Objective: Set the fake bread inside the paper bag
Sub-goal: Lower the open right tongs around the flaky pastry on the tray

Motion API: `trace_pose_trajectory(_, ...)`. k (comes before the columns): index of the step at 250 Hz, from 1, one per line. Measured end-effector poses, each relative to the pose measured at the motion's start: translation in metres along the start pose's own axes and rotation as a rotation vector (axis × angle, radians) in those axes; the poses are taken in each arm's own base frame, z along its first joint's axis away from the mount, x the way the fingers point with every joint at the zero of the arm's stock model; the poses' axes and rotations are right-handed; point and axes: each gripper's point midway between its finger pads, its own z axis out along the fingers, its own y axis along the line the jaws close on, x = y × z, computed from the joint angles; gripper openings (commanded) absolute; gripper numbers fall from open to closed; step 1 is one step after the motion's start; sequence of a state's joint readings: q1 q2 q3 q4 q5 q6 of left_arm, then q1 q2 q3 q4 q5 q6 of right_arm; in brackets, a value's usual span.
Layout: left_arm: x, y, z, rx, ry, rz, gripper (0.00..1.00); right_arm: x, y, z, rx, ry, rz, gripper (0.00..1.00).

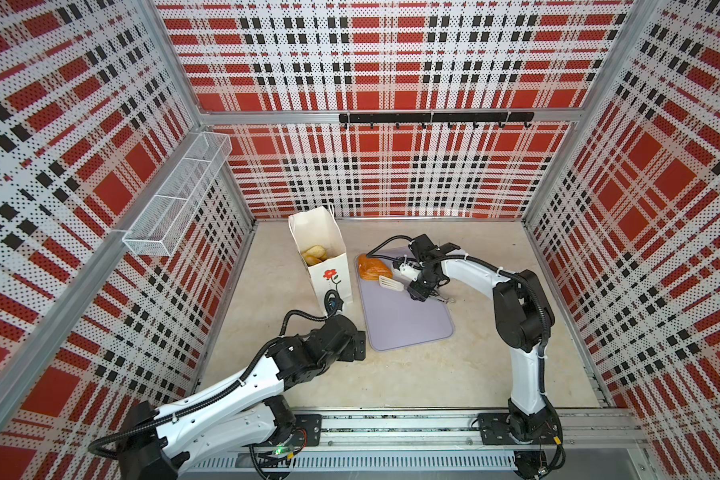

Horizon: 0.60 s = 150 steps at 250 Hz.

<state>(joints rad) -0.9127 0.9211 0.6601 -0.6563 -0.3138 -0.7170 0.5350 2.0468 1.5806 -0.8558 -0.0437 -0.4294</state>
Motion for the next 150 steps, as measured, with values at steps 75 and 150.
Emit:
trace_pose_trajectory(75,0.003,0.001,-0.001,0.008,-0.004,-0.003,0.99,0.006,0.011,-0.018,0.087,0.019,0.019,0.56)
trace_pose_trajectory(150,0.003,0.000,-0.001,0.011,-0.004,-0.007,0.99,-0.005,-0.011,-0.021,0.195,-0.022,0.044,0.59)
